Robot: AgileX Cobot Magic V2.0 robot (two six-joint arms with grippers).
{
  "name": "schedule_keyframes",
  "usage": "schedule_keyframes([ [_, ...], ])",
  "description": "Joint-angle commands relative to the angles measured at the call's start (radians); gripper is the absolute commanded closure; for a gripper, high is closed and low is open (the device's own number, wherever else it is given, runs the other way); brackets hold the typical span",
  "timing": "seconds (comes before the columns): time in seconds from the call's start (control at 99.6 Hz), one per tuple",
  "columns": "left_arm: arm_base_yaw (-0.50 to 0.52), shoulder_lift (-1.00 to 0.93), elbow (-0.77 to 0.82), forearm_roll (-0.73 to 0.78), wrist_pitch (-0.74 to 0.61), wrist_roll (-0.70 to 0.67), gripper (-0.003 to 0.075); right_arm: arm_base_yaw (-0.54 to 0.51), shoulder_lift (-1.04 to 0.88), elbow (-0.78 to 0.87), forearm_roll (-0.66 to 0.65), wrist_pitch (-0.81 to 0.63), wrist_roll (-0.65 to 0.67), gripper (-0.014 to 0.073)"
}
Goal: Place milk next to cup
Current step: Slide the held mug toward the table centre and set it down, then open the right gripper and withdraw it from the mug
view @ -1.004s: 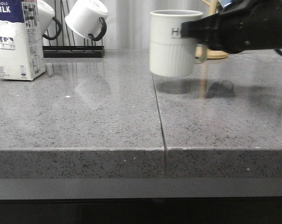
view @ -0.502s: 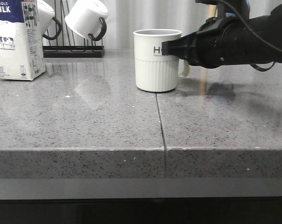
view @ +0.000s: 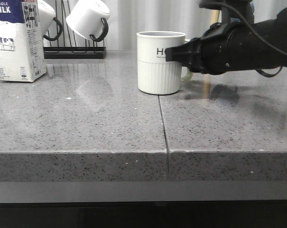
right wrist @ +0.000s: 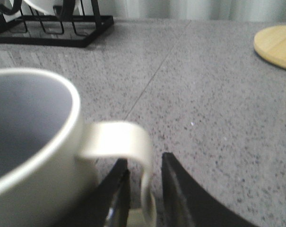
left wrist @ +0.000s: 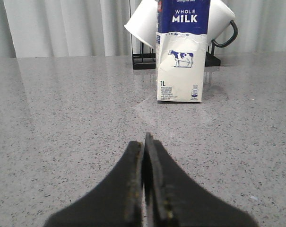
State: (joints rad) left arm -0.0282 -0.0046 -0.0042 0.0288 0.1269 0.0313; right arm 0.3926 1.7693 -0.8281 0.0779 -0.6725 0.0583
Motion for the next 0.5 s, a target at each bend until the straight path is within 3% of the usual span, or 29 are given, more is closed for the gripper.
schedule_keyframes([
  [0.0, 0.002, -0.027, 0.044, -0.002, -0.079, -0.008, 0.0741, 0.001, -0.059, 0.003, -0.008, -0.074, 0.000, 0.0389],
  [0.371, 0.002, -0.027, 0.044, -0.002, -0.079, -0.008, 0.0741, 0.001, -0.300, 0.233, -0.008, -0.081, 0.000, 0.0394],
  [0.492, 0.002, -0.027, 0.044, -0.002, -0.079, -0.008, 0.0741, 0.001, -0.435, 0.335, -0.008, -0.076, 0.000, 0.0505],
])
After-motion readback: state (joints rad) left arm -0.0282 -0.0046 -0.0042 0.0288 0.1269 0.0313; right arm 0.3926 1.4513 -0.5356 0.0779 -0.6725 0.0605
